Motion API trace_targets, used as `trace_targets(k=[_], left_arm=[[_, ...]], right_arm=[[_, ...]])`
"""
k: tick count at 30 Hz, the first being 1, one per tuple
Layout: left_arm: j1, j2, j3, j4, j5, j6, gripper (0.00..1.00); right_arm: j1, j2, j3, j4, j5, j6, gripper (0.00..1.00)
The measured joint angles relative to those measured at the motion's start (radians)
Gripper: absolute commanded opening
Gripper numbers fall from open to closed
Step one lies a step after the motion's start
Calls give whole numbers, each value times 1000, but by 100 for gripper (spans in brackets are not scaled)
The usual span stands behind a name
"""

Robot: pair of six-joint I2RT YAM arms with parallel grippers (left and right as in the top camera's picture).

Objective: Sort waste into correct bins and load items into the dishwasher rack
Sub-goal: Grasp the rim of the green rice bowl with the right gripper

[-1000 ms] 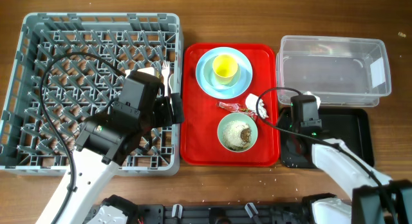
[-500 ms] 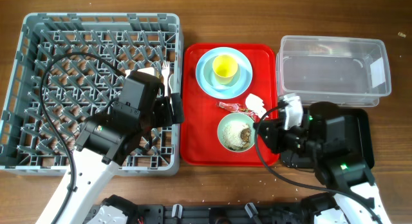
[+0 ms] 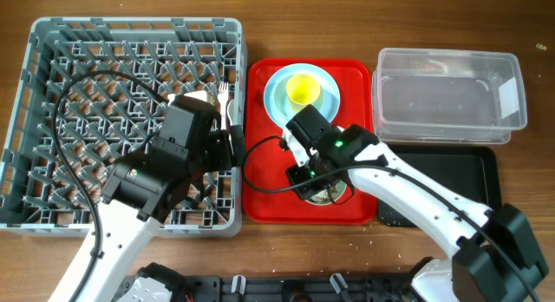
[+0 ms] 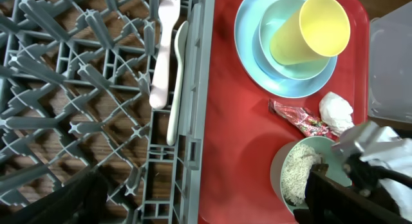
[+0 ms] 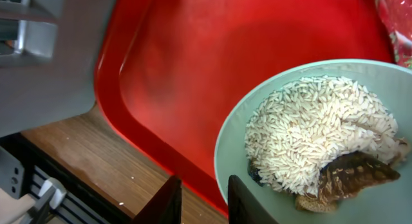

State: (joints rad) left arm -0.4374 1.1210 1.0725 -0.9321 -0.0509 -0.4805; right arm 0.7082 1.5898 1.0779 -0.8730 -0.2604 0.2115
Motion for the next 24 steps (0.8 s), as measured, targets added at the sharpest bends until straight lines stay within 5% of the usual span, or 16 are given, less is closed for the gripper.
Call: trace_targets(k=[10,17,24], left_arm=[[1,0,0,-3,-3,0,100],[1,0,0,-3,1,0,100],[1,0,0,-3,1,0,100]], right_arm=[[39,10,-153,217,4,24,27],[39,10,-194,234,44,29,4],[25,-116,32,-92,97,46,4]])
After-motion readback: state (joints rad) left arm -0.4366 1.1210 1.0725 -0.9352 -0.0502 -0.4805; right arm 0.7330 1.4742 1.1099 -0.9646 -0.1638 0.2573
